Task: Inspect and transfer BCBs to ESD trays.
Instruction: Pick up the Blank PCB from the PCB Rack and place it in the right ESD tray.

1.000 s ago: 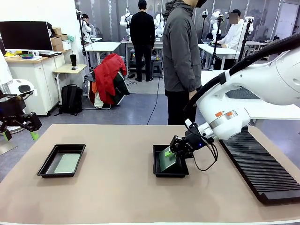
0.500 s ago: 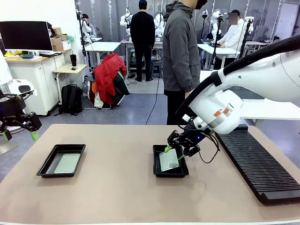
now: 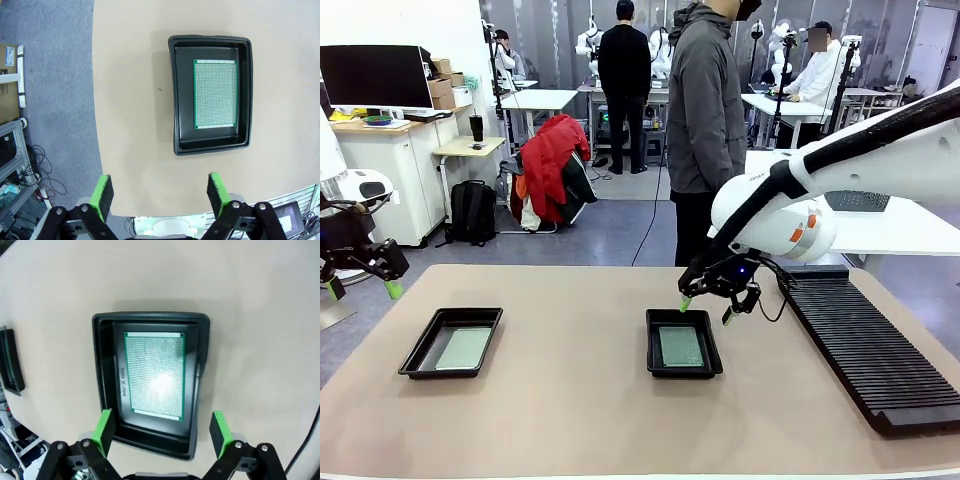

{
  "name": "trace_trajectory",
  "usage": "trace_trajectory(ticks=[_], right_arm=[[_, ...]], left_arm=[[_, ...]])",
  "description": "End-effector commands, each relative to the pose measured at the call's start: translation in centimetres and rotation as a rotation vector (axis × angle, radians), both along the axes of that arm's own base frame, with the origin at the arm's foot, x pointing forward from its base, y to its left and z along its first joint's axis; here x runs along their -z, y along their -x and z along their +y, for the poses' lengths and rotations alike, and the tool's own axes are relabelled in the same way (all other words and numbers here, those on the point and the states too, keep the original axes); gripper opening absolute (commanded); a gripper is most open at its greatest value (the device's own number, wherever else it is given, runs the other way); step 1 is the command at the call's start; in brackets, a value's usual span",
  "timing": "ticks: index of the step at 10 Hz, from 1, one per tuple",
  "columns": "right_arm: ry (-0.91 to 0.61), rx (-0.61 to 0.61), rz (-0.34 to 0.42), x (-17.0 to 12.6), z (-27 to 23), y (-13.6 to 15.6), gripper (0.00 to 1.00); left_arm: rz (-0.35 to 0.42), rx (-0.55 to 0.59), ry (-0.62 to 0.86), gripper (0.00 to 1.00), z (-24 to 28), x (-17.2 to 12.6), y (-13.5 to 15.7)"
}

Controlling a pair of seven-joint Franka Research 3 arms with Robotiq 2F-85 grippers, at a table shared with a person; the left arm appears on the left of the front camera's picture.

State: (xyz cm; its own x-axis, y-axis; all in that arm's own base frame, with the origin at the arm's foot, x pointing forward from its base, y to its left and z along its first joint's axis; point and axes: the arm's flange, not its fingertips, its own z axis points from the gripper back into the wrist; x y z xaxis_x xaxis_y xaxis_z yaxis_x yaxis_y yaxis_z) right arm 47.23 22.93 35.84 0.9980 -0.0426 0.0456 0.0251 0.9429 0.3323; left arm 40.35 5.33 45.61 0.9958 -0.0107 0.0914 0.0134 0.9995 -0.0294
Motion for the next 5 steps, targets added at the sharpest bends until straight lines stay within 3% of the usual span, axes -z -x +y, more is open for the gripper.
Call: trace_trajectory(ticks=[1,5], right_arm=[[0.096,0.023,0.045,-2.0,0.8,0.3,1.0],[0.155,0.032,0.058,-3.2,0.5,1.3,1.0]], left_arm=[[0.0,0.007,0.001,1.0,0.1,0.2,0.1],[0.0,0.007,0.001,1.0,0.1,0.2,0.1]])
